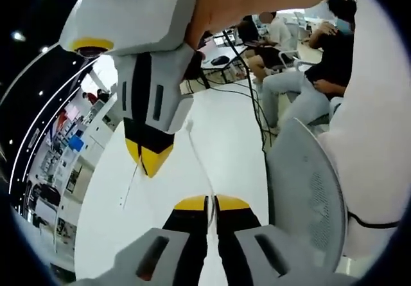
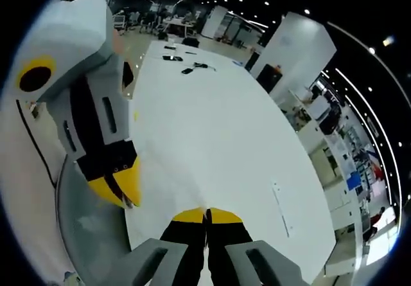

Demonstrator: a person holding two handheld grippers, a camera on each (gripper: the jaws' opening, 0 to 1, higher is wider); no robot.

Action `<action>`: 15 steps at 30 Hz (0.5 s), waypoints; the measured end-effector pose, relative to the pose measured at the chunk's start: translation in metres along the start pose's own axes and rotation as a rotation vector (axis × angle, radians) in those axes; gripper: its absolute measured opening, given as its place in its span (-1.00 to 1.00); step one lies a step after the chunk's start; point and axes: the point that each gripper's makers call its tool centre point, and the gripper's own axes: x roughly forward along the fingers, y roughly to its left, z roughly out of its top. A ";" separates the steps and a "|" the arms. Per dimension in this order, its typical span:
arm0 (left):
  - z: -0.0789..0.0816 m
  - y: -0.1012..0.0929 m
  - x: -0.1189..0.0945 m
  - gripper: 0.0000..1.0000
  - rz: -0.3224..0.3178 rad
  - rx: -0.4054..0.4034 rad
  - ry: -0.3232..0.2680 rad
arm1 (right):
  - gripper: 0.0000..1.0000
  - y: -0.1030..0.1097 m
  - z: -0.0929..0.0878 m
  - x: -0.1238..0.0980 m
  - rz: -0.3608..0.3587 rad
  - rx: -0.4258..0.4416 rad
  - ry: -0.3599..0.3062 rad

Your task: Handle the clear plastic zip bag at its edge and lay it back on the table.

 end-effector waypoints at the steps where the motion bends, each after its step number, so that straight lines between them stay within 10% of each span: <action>1: 0.000 0.001 -0.001 -0.94 0.003 -0.002 -0.002 | -1.00 0.000 0.000 0.000 -0.001 -0.002 0.000; 15: 0.001 0.020 -0.018 -0.80 0.079 -0.058 -0.048 | -1.00 -0.021 -0.003 0.001 -0.033 -0.029 0.012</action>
